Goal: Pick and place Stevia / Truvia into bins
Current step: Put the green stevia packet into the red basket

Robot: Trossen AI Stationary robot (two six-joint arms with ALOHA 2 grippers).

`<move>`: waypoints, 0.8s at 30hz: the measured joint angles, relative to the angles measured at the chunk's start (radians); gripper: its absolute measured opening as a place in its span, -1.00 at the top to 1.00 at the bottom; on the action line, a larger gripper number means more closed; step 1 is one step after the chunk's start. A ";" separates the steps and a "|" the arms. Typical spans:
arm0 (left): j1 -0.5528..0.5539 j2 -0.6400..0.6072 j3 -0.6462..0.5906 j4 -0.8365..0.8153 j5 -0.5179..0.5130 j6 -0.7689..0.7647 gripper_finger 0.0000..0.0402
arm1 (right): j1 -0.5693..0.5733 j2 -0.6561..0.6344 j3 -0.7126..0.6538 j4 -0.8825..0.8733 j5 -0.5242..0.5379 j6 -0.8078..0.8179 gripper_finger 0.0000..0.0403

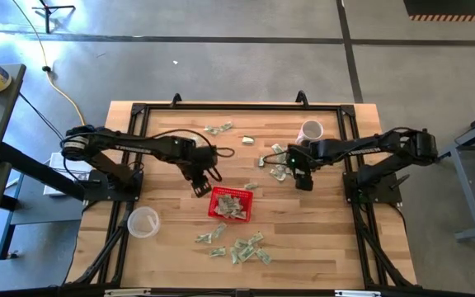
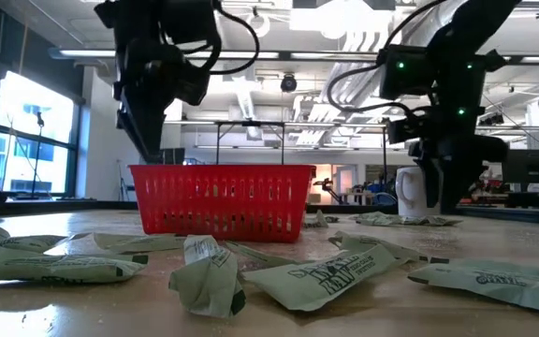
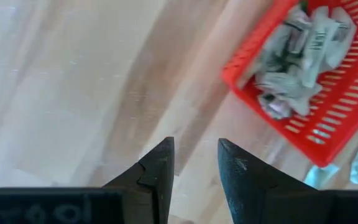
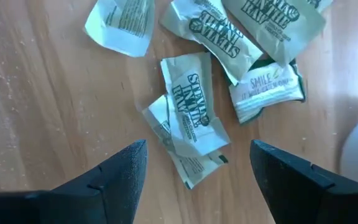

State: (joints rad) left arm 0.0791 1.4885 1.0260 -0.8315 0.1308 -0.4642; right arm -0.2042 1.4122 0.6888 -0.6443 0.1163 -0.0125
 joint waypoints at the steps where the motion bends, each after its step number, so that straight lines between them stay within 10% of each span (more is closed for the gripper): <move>1: 0.014 -0.004 -0.002 0.000 0.000 0.018 0.22 | -0.012 0.002 0.000 0.005 -0.019 -0.009 -0.37; 15: 0.105 -0.026 -0.006 -0.008 0.021 0.121 0.22 | -0.052 0.113 -0.012 0.016 -0.124 -0.008 -0.32; 24: 0.104 -0.026 -0.006 0.005 0.018 0.121 0.22 | -0.050 0.115 -0.013 -0.005 -0.170 0.166 0.55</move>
State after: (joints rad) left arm 0.1833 1.4624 1.0199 -0.8265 0.1486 -0.3437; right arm -0.2539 1.5269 0.6756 -0.6493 -0.0535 0.1536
